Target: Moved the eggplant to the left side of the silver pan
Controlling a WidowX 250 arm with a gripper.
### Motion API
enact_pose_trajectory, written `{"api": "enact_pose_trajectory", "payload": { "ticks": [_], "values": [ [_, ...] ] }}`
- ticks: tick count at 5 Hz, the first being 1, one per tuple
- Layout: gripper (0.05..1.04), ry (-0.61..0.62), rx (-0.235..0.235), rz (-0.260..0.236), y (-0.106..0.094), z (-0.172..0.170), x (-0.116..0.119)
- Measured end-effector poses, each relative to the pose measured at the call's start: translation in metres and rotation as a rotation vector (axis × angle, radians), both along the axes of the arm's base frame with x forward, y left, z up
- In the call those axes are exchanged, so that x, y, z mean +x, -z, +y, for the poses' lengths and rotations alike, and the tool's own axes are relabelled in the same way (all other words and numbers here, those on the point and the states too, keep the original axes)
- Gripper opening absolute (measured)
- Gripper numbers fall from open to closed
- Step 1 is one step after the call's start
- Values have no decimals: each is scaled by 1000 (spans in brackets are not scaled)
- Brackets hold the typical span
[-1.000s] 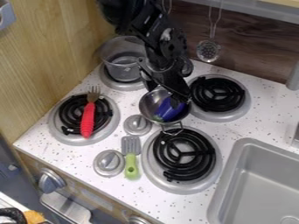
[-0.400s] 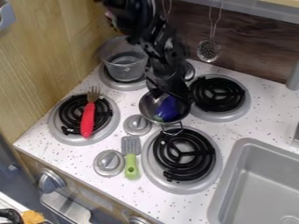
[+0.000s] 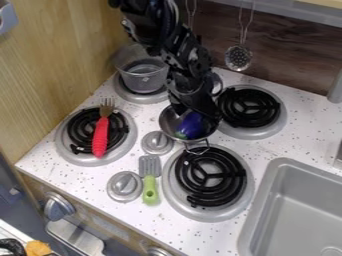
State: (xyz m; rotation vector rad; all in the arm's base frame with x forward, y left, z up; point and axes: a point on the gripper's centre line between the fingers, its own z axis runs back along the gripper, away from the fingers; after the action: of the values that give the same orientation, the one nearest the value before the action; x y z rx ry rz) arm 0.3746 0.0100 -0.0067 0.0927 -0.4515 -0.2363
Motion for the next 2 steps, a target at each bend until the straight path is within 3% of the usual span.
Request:
{"api": "enact_pose_trajectory", "payload": {
  "ticks": [1,2],
  "values": [
    [999,4,-8,-8,8,1,1],
    [999,-8,-19,14,10,5,2]
  ]
}}
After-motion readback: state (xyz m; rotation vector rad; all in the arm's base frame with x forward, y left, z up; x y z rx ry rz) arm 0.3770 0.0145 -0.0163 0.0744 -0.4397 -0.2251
